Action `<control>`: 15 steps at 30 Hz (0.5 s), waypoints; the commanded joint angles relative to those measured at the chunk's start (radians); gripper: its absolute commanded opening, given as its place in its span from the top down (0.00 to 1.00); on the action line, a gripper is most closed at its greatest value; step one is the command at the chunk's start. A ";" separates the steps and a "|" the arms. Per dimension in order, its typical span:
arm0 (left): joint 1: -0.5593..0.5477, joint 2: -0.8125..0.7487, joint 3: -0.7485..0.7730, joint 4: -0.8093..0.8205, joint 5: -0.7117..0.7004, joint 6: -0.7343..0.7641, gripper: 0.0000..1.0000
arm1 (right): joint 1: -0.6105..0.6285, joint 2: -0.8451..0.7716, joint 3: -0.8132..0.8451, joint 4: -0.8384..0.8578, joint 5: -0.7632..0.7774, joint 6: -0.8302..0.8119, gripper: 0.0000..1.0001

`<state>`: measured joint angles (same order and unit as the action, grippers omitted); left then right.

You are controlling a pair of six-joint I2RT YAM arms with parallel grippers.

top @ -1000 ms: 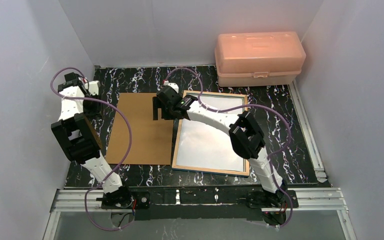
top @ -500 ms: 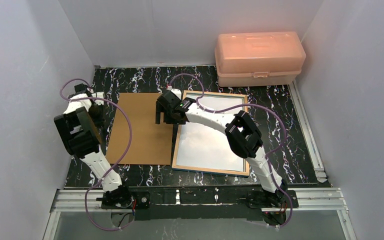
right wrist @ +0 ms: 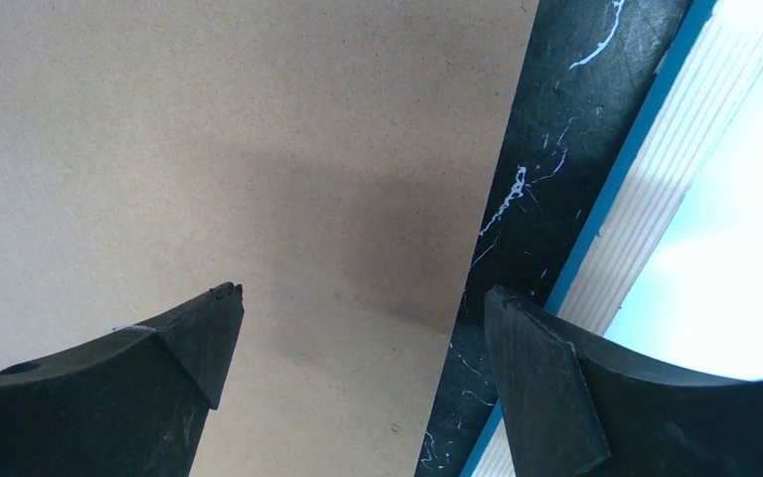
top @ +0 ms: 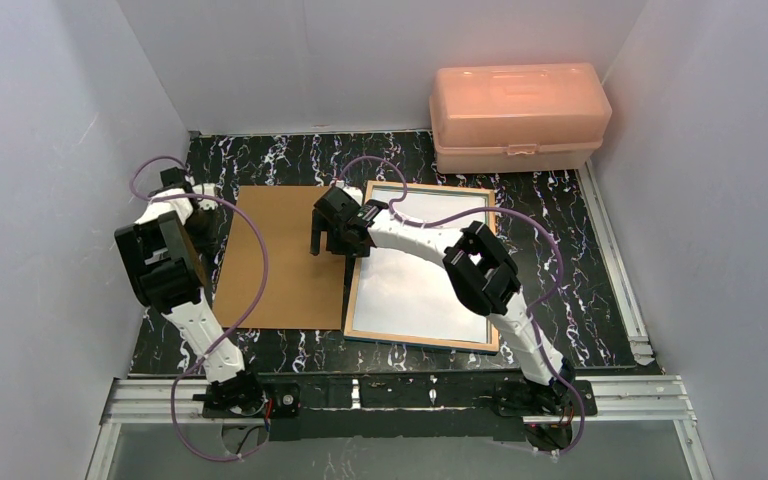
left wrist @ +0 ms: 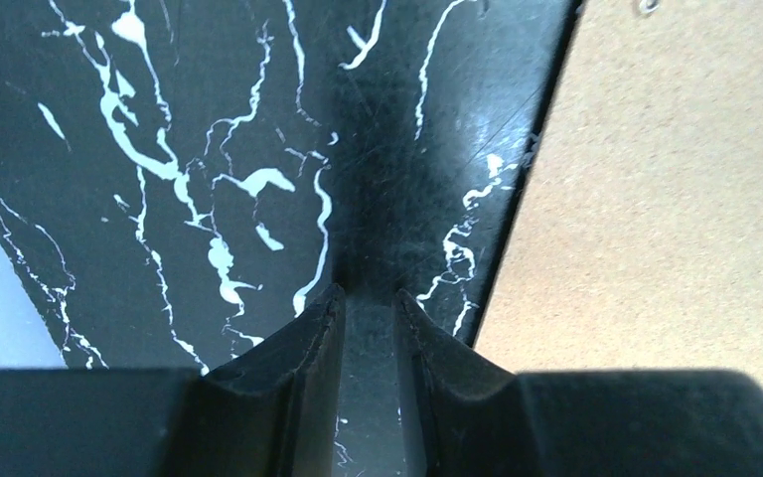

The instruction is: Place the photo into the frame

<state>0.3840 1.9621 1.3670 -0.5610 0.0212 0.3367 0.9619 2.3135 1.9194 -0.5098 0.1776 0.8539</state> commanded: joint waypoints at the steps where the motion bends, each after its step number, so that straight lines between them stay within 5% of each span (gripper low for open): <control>1: -0.037 0.033 -0.059 0.018 0.031 -0.028 0.77 | -0.001 0.038 0.016 0.005 -0.026 0.030 0.01; 15: -0.057 0.058 -0.059 -0.033 0.184 -0.029 0.82 | -0.029 -0.037 -0.101 0.322 -0.300 0.176 0.01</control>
<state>0.3454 1.9507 1.3415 -0.5053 0.0746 0.3252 0.9398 2.3131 1.8797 -0.3962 0.0257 0.9302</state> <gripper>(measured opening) 0.191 0.985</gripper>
